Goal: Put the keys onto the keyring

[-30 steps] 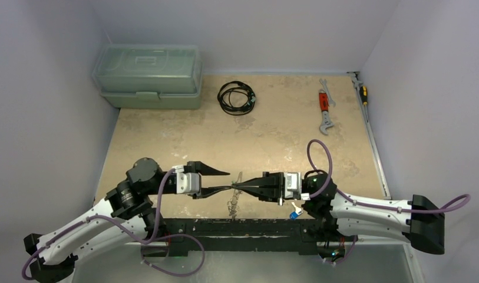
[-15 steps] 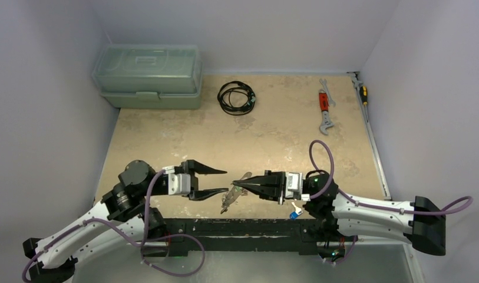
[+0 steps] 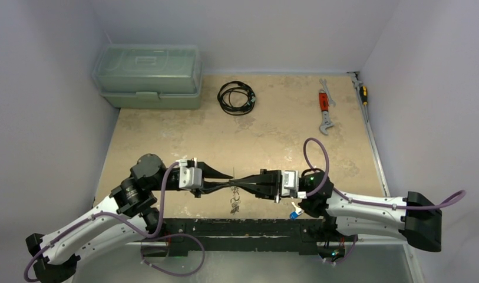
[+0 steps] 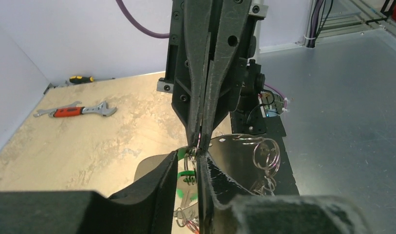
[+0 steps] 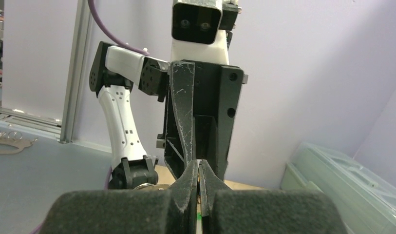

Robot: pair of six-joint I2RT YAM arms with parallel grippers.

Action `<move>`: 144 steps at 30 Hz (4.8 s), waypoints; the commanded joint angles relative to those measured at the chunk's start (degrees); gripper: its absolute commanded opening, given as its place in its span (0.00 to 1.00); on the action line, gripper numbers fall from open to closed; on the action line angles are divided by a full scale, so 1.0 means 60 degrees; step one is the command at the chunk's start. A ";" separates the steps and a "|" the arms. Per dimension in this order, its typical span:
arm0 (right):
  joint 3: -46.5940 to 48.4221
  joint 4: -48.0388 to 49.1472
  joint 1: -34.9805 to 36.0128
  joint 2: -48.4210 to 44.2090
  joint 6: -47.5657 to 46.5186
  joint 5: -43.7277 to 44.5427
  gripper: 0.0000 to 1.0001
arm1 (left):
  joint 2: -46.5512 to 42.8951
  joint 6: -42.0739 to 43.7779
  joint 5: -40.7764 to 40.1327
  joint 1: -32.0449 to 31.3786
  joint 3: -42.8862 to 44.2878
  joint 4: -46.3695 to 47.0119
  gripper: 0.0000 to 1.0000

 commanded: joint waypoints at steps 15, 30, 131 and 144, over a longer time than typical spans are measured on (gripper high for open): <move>0.1016 -0.1190 -0.0008 -0.0667 0.0033 0.0242 0.38 | 0.0432 0.0483 -0.0789 0.0210 0.0848 -0.1140 0.00; 0.2736 -0.8665 0.0005 -0.1754 -0.1605 0.2721 0.61 | 0.1640 0.1259 -0.1624 0.0234 0.1569 -0.2995 0.00; 0.0180 0.0801 -0.0003 -0.0165 0.1487 0.0104 0.00 | 0.0458 -0.0149 0.1684 0.0892 0.0467 -0.0200 0.31; 0.0114 -0.0129 0.0003 -0.0805 0.1135 0.0377 0.00 | -0.0412 0.0376 0.0202 0.0910 0.0566 -0.0805 0.43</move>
